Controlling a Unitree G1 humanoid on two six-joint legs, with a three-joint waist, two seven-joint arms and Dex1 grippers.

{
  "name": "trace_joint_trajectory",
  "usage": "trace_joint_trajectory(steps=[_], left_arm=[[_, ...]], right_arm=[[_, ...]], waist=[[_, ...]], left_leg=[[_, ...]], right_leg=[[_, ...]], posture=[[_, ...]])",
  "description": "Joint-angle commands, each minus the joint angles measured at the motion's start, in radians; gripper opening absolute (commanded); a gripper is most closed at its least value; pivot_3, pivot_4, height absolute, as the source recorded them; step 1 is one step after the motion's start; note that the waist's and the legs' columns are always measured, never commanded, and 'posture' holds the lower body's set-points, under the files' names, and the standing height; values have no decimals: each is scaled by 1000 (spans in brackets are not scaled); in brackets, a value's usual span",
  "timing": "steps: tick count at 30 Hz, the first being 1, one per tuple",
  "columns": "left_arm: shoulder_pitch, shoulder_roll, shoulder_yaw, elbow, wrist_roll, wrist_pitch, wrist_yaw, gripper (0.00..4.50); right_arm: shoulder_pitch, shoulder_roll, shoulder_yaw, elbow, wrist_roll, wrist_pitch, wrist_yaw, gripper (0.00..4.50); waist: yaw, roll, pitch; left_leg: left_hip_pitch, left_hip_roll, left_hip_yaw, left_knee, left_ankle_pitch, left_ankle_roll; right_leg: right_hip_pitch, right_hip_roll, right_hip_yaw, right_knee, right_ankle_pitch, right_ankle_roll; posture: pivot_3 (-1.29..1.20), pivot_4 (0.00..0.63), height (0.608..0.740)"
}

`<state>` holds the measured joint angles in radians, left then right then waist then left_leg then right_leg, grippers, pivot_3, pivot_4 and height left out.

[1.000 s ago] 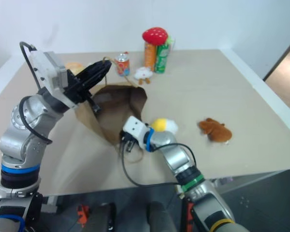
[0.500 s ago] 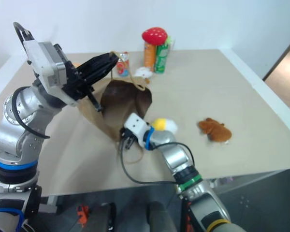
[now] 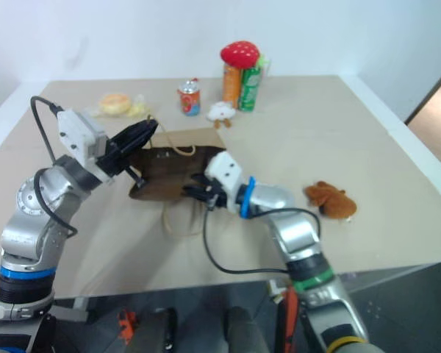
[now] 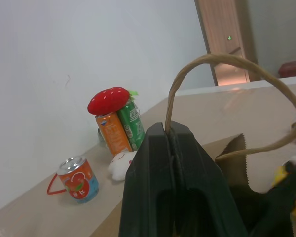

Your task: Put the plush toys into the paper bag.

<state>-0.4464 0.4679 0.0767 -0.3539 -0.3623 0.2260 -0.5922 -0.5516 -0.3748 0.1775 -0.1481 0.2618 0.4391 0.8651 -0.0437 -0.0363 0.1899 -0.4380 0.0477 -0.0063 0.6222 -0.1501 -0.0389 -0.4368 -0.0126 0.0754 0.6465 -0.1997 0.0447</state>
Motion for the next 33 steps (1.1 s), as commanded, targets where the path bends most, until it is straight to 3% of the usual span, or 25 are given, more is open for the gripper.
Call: trace_joint_trajectory(steps=[1,2,4,9,17,19,23,24,29,33], left_arm=[[-14,-8,14,-29,-12,1,17,0],[-19,-11,13,-34,-16,10,21,0],[-35,-24,11,-48,-30,40,40,0],[-66,-58,5,-80,-55,124,107,0],[-86,-70,-15,-78,-40,195,146,0],[-89,-67,-17,-74,-37,198,145,0],[-88,-62,-27,-76,-30,201,144,0],[-87,-63,-27,-77,-29,201,144,0],[-86,-54,-33,-79,-20,205,143,0],[-75,-44,-44,-83,-13,211,137,0]], right_arm=[[9,-88,-117,-115,130,52,74,3200],[9,-122,-149,-115,155,66,89,3438],[8,-211,-213,-84,177,94,121,4393],[39,-359,-242,60,89,-19,150,4393],[67,-316,-142,200,-11,-137,135,4393],[65,-286,-132,231,-15,-146,121,3891],[58,-263,-119,264,-17,-156,139,2317],[58,-261,-119,267,-15,-156,142,1752],[70,-268,-148,230,50,-170,209,93],[-27,-327,-235,156,202,-18,271,93]], waist=[[0,0,0],[-1,0,0],[-2,0,0],[-1,0,0],[-5,0,0],[-4,0,0],[-4,0,0],[-4,0,0],[-4,0,0],[-4,0,0]], left_leg=[[0,0,0,0,0,0],[0,0,0,0,0,0],[1,0,0,0,0,0],[1,-1,1,1,1,1],[1,0,1,0,0,1],[1,-1,1,0,0,1],[1,-2,1,0,0,1],[1,-2,1,0,0,1],[1,-2,1,0,1,1],[1,-2,1,0,1,1]], right_leg=[[0,0,0,0,0,0],[0,0,0,0,0,0],[0,0,0,0,0,0],[0,0,1,0,0,0],[0,1,3,0,0,0],[0,1,3,0,0,0],[0,1,5,0,0,0],[0,1,5,0,0,0],[0,2,5,0,0,0],[0,2,5,0,0,0]], posture=[[0,150,738],[0,150,738],[0,150,738],[0,150,738],[0,150,738],[0,150,738],[0,150,738],[0,150,738],[0,150,738],[0,150,738]])
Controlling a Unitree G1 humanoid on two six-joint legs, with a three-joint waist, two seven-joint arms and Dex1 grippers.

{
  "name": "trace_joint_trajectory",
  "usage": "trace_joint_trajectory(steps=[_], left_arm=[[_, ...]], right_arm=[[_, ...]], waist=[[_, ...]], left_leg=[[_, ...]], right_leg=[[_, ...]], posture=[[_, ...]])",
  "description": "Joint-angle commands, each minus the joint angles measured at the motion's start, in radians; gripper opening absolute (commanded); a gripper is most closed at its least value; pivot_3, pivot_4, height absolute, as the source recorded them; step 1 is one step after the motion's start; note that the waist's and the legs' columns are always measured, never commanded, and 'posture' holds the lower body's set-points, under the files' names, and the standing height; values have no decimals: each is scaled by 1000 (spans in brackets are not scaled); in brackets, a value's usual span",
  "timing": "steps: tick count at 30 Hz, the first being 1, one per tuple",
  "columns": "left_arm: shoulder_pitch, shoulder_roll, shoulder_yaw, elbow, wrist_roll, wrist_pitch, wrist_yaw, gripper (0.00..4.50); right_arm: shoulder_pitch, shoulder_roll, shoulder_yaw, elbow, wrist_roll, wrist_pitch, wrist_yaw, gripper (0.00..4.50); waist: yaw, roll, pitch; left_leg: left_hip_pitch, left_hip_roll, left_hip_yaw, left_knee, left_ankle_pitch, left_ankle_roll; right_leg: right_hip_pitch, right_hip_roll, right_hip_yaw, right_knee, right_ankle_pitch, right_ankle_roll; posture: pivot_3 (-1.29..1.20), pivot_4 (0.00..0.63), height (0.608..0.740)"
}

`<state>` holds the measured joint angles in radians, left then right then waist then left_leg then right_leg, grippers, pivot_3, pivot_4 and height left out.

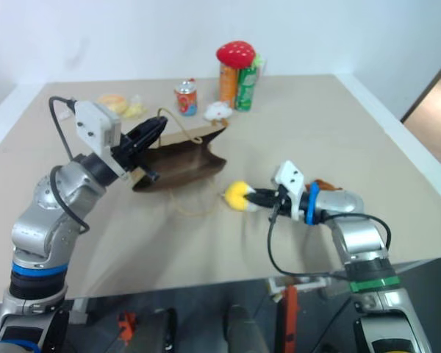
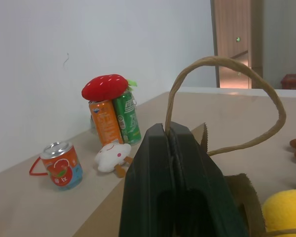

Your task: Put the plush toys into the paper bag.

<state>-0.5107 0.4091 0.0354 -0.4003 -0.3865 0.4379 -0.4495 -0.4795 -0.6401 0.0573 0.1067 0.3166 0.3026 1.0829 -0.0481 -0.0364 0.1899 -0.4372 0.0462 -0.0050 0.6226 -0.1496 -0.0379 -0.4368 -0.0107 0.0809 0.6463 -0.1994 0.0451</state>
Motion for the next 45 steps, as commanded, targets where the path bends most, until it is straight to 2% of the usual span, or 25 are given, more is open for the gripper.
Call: trace_joint_trajectory(steps=[1,3,5,11,14,25,29,32,34,36,37,41,45], left_arm=[[-8,15,-5,-38,13,2,-6,0],[-7,11,-11,-40,15,4,-6,0],[-10,3,-19,-40,15,5,-3,0],[-35,-37,-26,-37,8,15,29,0],[-44,-70,-35,-47,-4,21,39,0],[-39,-111,-47,-69,10,37,70,0],[-32,-104,-41,-73,14,43,71,0],[-23,-91,-34,-74,15,44,69,0],[-19,-79,-27,-73,16,43,66,0],[-17,-68,-20,-71,14,43,64,0],[-16,-63,-19,-71,14,43,63,0],[-4,-45,-12,-84,5,51,55,0],[6,-34,-12,-87,3,48,44,0]], right_arm=[[-137,-71,-136,-123,198,172,58,93],[-200,-79,-152,-183,285,273,58,93],[-230,-66,-113,-262,318,332,53,93],[-239,42,-1,-317,278,328,-7,93],[-277,122,6,-246,267,314,-65,93],[-398,269,159,80,-10,71,-125,93],[-402,284,147,85,-19,52,-114,1342],[-393,258,113,25,20,84,-79,2661],[-373,208,76,-43,79,148,-35,3369],[-348,142,39,-107,133,213,8,4268],[-338,115,22,-128,155,234,20,4425],[-300,-21,-99,-139,232,339,36,4425],[-246,-130,-176,-42,145,281,-40,4425]], waist=[[-1,1,1],[0,1,1],[0,1,0],[0,1,1],[1,1,1],[0,1,1],[0,1,1],[0,1,1],[2,1,1],[5,1,1],[5,1,1],[3,1,1],[3,1,0]], left_leg=[[0,0,0,0,0,0],[0,0,2,0,0,0],[0,1,-1,-1,0,0],[0,1,-1,-1,0,0],[-1,1,-1,0,0,0],[-1,1,-1,-1,0,0],[-1,1,-1,-2,0,0],[-2,1,-1,-2,0,0],[-2,1,-1,-2,0,0],[-2,1,-2,-2,0,0],[-2,1,-2,-2,0,0],[-1,1,-2,-1,0,0],[-1,1,-1,-1,0,0]], right_leg=[[0,0,0,0,0,0],[-1,0,3,0,1,1],[0,2,2,0,0,0],[-1,3,2,0,0,0],[0,3,3,0,0,0],[-1,4,4,0,1,1],[-1,5,4,0,1,1],[-1,5,4,0,1,2],[-1,4,4,0,1,2],[-1,4,4,0,1,1],[-1,4,4,0,0,1],[-1,4,4,0,0,-1],[-1,4,4,0,0,-1]], posture=[[0,150,738],[0,150,738],[0,150,738],[0,150,738],[0,150,738],[0,150,738],[0,150,738],[0,150,738],[0,150,738],[0,150,738],[0,150,738],[0,150,738],[0,150,738]])
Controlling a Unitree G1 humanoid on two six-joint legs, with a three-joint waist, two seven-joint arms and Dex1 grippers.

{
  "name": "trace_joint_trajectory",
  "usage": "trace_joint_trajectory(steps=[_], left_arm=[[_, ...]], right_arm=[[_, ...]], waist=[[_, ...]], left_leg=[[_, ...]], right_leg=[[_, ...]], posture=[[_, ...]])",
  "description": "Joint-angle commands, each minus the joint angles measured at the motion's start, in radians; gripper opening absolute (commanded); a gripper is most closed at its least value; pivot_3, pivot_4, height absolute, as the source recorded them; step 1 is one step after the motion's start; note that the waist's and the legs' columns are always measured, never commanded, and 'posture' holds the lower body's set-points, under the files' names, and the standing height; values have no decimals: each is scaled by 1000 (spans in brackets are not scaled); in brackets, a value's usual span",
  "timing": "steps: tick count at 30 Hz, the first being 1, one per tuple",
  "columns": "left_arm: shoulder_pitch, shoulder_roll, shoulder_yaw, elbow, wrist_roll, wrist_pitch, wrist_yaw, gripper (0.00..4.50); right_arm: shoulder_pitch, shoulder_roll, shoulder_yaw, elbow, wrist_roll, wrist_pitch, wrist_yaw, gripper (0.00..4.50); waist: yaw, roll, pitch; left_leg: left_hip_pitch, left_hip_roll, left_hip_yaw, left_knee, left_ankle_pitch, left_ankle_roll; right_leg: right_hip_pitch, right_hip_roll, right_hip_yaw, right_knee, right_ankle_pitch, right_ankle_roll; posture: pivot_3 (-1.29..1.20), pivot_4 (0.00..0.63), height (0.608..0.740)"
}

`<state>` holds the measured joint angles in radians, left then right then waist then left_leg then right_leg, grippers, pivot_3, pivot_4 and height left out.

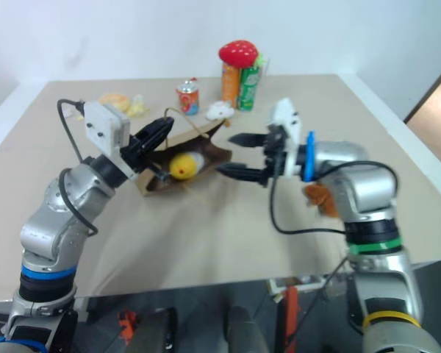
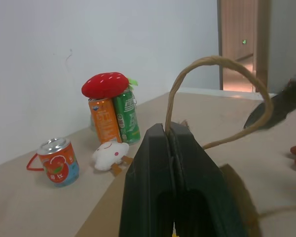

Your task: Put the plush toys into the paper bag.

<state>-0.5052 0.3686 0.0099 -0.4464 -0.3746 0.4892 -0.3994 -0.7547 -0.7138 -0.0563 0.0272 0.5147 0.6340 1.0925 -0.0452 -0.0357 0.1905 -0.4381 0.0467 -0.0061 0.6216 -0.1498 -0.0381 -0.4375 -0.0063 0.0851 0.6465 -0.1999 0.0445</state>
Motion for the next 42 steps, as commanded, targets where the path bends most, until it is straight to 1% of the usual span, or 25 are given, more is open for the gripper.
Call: trace_joint_trajectory(steps=[1,3,5,7,10,12,17,18,20,21,22,23,24,25,27,28,30,33,36,40,42], left_arm=[[2,8,13,-42,-9,-5,-8,0],[-2,1,7,-44,-8,-1,-2,0],[-2,-5,4,-50,-13,5,2,0],[1,-8,4,-55,-23,8,-3,0],[2,-7,4,-53,-21,9,-6,0],[0,-6,5,-48,-21,8,-8,0],[-14,-10,-7,-37,-18,0,-11,0],[-18,-11,-9,-34,-17,-2,-11,0],[-26,-16,-5,-28,-15,-15,-9,0],[-28,-15,-4,-26,-14,-15,-10,0],[-29,-12,-4,-25,-12,-17,-12,0],[-29,-12,-3,-23,-14,-15,-13,0],[-29,-12,-2,-21,-14,-16,-13,0],[-28,-15,0,-22,-18,-17,-15,0],[-26,-15,-1,-26,-18,-16,-14,0],[-26,-15,-2,-27,-18,-16,-14,0],[-26,-15,-3,-26,-17,-17,-15,0],[-30,-10,2,-15,-15,-18,-17,0],[-33,-8,9,-5,-12,-19,-15,0],[-43,-11,13,11,-2,-26,-6,0],[-46,-13,13,18,3,-34,-3,0]], right_arm=[[47,-81,-73,55,-84,-57,-83,4425],[113,-114,-127,63,-151,-72,-204,4425],[205,-141,-164,26,-188,-67,-266,4425],[289,-164,-180,-17,-210,-61,-289,4425],[365,-189,-185,-32,-256,-77,-329,4425],[392,-202,-180,-21,-286,-85,-348,4425],[436,-182,-174,7,-265,-14,-358,4425],[442,-176,-169,22,-270,-20,-364,4196],[450,-168,-164,36,-273,-33,-366,3599],[453,-166,-162,39,-272,-29,-365,3441],[456,-166,-160,40,-271,-24,-364,2895],[458,-164,-160,41,-271,-23,-364,2624],[460,-161,-160,42,-269,-22,-363,1966],[462,-159,-159,40,-265,-22,-359,1848],[465,-156,-160,37,-262,-21,-358,1102],[467,-156,-160,34,-260,-22,-356,892],[470,-161,-163,19,-253,-45,-337,273],[403,-167,-182,-76,-147,-11,-250,273],[308,-191,-135,-175,-66,55,-167,273],[167,-137,-64,-278,60,166,-113,273],[120,-110,2,-306,77,215,-111,273]], waist=[[-1,0,0],[-1,0,0],[0,0,0],[0,0,0],[-5,0,0],[-7,0,0],[-7,0,0],[-7,0,0],[-7,0,0],[-7,0,0],[-7,0,0],[-7,0,0],[-7,0,0],[-7,0,0],[-7,0,0],[-7,0,0],[-7,0,0],[-11,1,0],[-16,1,0],[-22,0,0],[-25,0,0]], left_leg=[[0,0,0,0,0,0],[0,0,1,0,0,0],[0,0,1,0,0,0],[-1,-1,1,0,0,0],[0,-1,3,0,0,0],[1,-1,4,0,0,0],[2,-1,4,3,0,1],[2,-2,4,4,1,1],[2,-3,4,5,1,2],[2,-3,4,6,1,2],[1,-3,5,7,1,2],[1,-3,5,7,1,2],[2,-3,6,7,1,2],[2,-3,6,7,1,2],[2,-3,6,7,1,2],[2,-3,6,7,1,2],[1,-3,6,7,1,2],[1,-3,6,7,1,2],[2,-3,6,6,1,2],[2,-2,5,7,1,2],[2,-2,4,6,1,2]], right_leg=[[0,0,0,0,0,0],[0,0,1,0,0,0],[0,0,1,0,0,0],[0,0,2,0,0,0],[-1,0,5,0,0,1],[-1,0,6,0,0,2],[0,1,9,0,0,2],[0,1,10,0,0,2],[0,1,11,0,0,2],[0,1,12,0,0,2],[1,1,13,0,0,3],[0,1,13,0,0,3],[0,1,14,0,1,3],[0,1,14,0,1,3],[0,2,14,0,1,3],[0,2,14,0,1,3],[1,2,14,0,1,3],[0,2,14,0,1,3],[0,3,15,0,1,4],[-1,4,15,0,1,4],[0,4,14,0,1,4]], posture=[[0,150,738],[0,150,738],[0,150,738],[0,150,738],[0,150,738],[0,150,738],[0,150,738],[0,150,738],[0,150,738],[0,150,738],[0,150,738],[0,150,738],[0,150,738],[0,150,738],[0,150,738],[0,150,738],[0,150,738],[0,150,738],[0,150,738],[0,150,738],[0,150,738]])
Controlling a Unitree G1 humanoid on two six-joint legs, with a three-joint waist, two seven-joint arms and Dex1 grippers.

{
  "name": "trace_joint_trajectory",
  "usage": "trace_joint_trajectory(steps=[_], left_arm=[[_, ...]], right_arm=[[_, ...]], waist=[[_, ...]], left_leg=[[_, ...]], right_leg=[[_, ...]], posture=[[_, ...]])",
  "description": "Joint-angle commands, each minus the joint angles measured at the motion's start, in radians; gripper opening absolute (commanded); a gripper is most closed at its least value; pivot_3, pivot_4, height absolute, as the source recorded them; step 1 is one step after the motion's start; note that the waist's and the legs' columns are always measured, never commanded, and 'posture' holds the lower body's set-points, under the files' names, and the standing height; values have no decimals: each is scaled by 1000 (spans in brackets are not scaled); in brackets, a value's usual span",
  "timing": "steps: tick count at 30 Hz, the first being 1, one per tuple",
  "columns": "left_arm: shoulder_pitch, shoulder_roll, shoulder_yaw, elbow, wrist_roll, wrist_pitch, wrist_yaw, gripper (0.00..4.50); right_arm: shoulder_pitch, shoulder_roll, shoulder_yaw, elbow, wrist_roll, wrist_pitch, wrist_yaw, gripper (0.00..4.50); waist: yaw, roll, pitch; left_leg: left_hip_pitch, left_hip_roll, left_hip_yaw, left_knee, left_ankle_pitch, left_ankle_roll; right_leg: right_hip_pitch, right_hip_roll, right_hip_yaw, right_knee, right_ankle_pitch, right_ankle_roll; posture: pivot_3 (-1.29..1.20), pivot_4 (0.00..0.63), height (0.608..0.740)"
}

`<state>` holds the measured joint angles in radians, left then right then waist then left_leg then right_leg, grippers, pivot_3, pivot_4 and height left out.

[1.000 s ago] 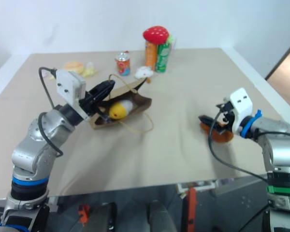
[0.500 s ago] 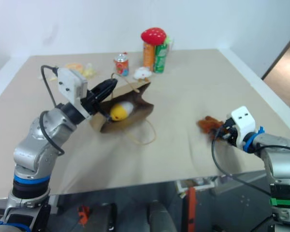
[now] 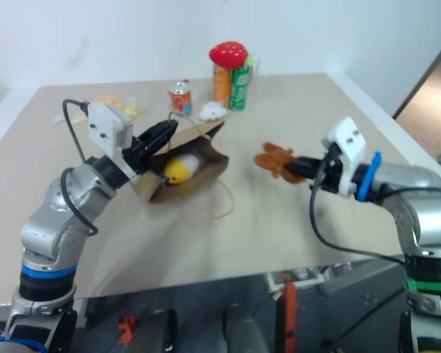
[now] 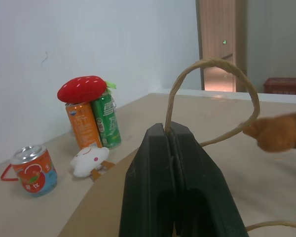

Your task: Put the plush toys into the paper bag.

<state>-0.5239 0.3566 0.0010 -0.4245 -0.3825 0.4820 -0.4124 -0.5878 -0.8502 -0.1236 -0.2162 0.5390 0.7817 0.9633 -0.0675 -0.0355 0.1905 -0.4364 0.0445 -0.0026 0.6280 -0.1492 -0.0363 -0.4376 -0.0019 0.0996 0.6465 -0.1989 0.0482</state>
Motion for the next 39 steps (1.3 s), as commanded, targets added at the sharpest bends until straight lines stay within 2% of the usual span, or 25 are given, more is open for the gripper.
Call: trace_joint_trajectory(steps=[1,5,10,21,28,29,30,33,34,36,37,38,39], left_arm=[[-30,-5,22,0,13,-30,14,0],[-38,-24,14,7,23,-42,25,0],[-32,-41,-1,-6,23,-39,18,0],[-11,-51,-15,-36,21,-22,27,0],[-11,-65,-20,-42,23,-12,38,0],[-11,-64,-18,-41,23,-11,39,0],[-12,-62,-15,-40,23,-11,39,0],[-9,-51,-2,-35,24,-12,35,0],[-8,-48,3,-31,24,-14,33,0],[-11,-44,9,-22,24,-19,30,0],[-13,-43,11,-17,25,-21,30,0],[-16,-42,13,-11,26,-25,29,0],[-19,-42,15,-5,27,-27,28,0]], right_arm=[[-65,44,102,-62,46,75,13,273],[-128,124,244,3,-50,-1,7,273],[-245,260,307,155,-123,-85,-27,273],[-443,440,362,451,-271,-271,-30,273],[-434,539,358,505,-306,-265,-93,273],[-425,537,365,498,-312,-262,-82,1013],[-416,534,369,485,-317,-269,-70,1013],[-389,514,348,410,-292,-267,-31,2554],[-379,502,339,383,-285,-261,-20,2554],[-364,486,330,352,-283,-263,-9,3443],[-354,479,328,338,-281,-261,-7,3681],[-345,471,325,325,-282,-264,-6,4126],[-338,464,319,314,-281,-260,-11,4126]], waist=[[-4,0,0],[-4,-1,0],[-5,-1,0],[-8,-1,0],[-8,-1,0],[-8,-1,0],[-8,-1,0],[-8,-1,0],[-8,-1,0],[-8,-1,0],[-8,-1,0],[-8,-1,0],[-8,-1,0]], left_leg=[[0,0,0,0,0,0],[-3,-1,0,0,0,0],[-3,-3,0,-2,0,0],[-2,-1,-2,-7,0,0],[-2,-1,-3,-8,0,0],[-2,-1,-3,-8,0,0],[-3,-1,-3,-8,0,0],[-3,-1,-3,-8,0,0],[-3,-1,-3,-8,0,0],[-3,-1,-3,-8,0,0],[-2,-1,-3,-8,0,0],[-2,-1,-3,-8,0,-1],[-2,-1,-3,-8,0,0]], right_leg=[[0,0,0,0,0,0],[0,0,1,0,0,0],[-1,-1,4,0,0,0],[-2,3,4,0,0,0],[-2,3,4,0,1,2],[-2,3,4,0,1,1],[-2,3,4,0,1,1],[-2,3,4,0,1,1],[-2,3,4,0,1,1],[-2,3,4,0,1,1],[-2,3,4,0,1,1],[-2,3,4,0,1,1],[-2,3,4,0,1,1]], posture=[[0,150,738],[0,150,738],[0,150,738],[0,150,738],[0,150,738],[0,150,738],[0,150,738],[0,150,738],[0,150,738],[0,150,738],[0,150,738],[0,150,738],[0,150,738]])
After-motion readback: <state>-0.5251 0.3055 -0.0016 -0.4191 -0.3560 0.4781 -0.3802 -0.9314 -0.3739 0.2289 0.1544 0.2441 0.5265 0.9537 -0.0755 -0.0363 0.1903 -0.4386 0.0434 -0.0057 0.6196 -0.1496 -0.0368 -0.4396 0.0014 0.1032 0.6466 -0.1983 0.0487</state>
